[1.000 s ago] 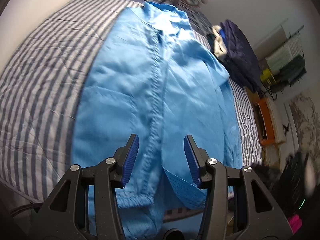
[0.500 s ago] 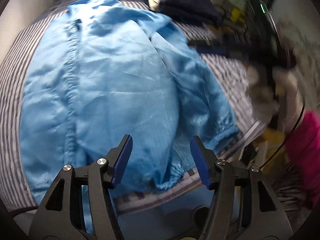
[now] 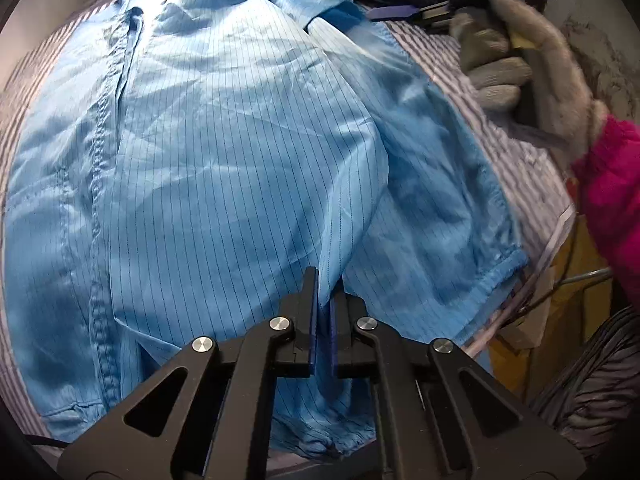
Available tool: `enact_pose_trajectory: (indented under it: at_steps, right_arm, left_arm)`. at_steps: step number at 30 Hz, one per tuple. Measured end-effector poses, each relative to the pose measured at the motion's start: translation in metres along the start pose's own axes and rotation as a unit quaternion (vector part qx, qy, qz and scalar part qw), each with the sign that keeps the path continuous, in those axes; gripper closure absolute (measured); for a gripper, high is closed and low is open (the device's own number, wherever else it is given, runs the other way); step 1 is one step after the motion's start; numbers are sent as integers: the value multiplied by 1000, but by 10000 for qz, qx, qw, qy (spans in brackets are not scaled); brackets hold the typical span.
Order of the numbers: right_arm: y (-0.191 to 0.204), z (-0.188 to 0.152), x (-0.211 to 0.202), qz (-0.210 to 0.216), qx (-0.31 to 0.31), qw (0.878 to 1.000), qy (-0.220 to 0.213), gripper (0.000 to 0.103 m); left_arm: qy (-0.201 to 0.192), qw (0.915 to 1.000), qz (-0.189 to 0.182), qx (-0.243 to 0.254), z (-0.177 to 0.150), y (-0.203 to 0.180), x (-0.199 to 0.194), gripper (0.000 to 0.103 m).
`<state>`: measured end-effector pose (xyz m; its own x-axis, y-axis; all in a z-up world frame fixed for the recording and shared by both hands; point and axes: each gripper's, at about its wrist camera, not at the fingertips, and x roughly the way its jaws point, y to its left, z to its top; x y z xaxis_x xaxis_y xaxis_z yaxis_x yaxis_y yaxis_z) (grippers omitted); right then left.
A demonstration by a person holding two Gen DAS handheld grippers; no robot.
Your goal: Fold large clothes
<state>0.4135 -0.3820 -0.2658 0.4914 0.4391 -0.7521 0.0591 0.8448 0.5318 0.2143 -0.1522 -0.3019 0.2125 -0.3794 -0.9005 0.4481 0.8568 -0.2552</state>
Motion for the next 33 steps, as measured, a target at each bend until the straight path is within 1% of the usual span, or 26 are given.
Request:
enact_pose_trajectory:
  at_steps: [3, 5, 6, 7, 8, 9, 10, 14, 16, 18, 20, 23, 27, 28, 29, 30, 31, 33]
  right_arm:
    - [4, 10, 17, -102, -213, 9997, 44, 52]
    - [5, 17, 32, -118, -330, 9993, 103, 62]
    - [4, 20, 37, -93, -340, 9993, 113, 70]
    - [2, 23, 45, -79, -327, 9993, 148, 82]
    - [1, 25, 49, -76, -324, 9993, 181, 90]
    - [-1, 28, 52, -84, -330, 9992, 202, 101]
    - [-2, 31, 52, -82, -351, 9992, 167, 103]
    - [-7, 46, 27, -40, -362, 9991, -218, 103]
    - [-14, 55, 13, -31, -209, 9989, -410, 103]
    - [-21, 59, 6, -61, -115, 9988, -467, 103]
    - [-25, 59, 4, -256, -94, 9987, -428, 103]
    - [-33, 55, 8, -627, -84, 9977, -222, 103]
    - [-43, 51, 5, -878, -63, 9960, -172, 102]
    - [-47, 51, 4, -1000, 19, 9949, -140, 95]
    - [-54, 50, 0, -1077, 107, 9941, -93, 91]
    - [-60, 51, -2, -1066, 190, 9941, -65, 75]
    - [-64, 50, -7, -1034, 279, 9942, -91, 73]
    - [-66, 51, -18, -955, 304, 9949, -123, 73]
  left_arm:
    - [-57, 9994, -261, -221, 1, 8, -12, 102]
    - [-111, 9984, -428, -366, 0, 15, -21, 102]
    - [-132, 9977, -503, -433, 0, 18, -26, 102]
    - [-156, 9969, -584, -503, -1, 22, -31, 102]
    - [-189, 9961, -647, -568, -1, 25, -37, 102]
    - [-217, 9955, -688, -615, -1, 29, -40, 102]
    - [-264, 9942, -773, -699, -2, 32, -47, 102]
    - [-313, 9919, -980, -748, -8, 33, -60, 102]
    - [-236, 9903, -1156, -728, -14, 27, -60, 102]
    - [-106, 9893, -1307, -636, -17, 11, -52, 102]
    - [33, 9894, -1390, -423, -20, -7, -43, 103]
    - [234, 9878, -1533, -109, -24, -38, -30, 103]
    - [392, 9859, -1622, 163, -25, -67, -16, 103]
    - [402, 9855, -1634, 201, -23, -72, -11, 103]
    - [419, 9852, -1647, 232, -22, -77, -7, 102]
    - [448, 9862, -1573, 265, -20, -81, -2, 102]
    - [469, 9871, -1508, 259, -17, -82, 3, 102]
    - [527, 9855, -1602, 207, -14, -82, 8, 102]
